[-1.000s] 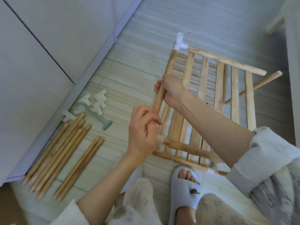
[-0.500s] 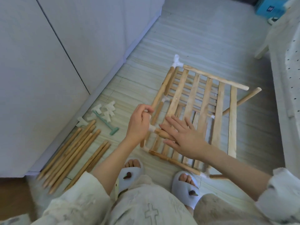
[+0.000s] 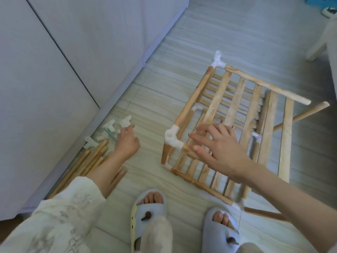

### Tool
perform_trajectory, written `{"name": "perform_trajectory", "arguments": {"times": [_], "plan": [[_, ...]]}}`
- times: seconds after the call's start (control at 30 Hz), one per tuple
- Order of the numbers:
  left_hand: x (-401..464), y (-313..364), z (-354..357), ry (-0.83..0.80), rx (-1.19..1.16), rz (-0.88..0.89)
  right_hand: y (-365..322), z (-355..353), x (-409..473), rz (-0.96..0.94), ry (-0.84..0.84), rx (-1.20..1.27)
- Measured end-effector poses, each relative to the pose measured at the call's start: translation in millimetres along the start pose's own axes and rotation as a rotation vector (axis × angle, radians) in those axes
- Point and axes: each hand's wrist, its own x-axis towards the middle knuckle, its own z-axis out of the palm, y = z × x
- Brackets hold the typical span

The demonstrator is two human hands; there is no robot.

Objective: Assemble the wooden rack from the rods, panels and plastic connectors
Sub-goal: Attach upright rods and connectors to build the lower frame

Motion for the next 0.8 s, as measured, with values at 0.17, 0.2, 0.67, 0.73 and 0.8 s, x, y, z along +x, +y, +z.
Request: {"name": "perform_trajectory", "arguments": {"times": [0.17, 0.2, 0.67, 0.73, 0.8], "plan": [[51, -45, 5, -0.120, 0.405, -0.075, 5, 15, 0, -0.022, 0.131, 0.085], [58, -47, 9, -0.107, 0.403, -0.072, 7, 16, 0, -0.028, 0.141, 0.089], [34, -18, 15, 0.246, 0.009, 0.178, 7, 12, -2, -0.019, 0.102, 0.124], [16, 3, -4, 0.309, -0.137, 0.240, 2, 5, -3, 0.002, 0.092, 0.176], [-7, 30, -31, 0.378, -0.339, 0.246, -6, -13, -6, 0.088, 0.050, 0.315]]}}
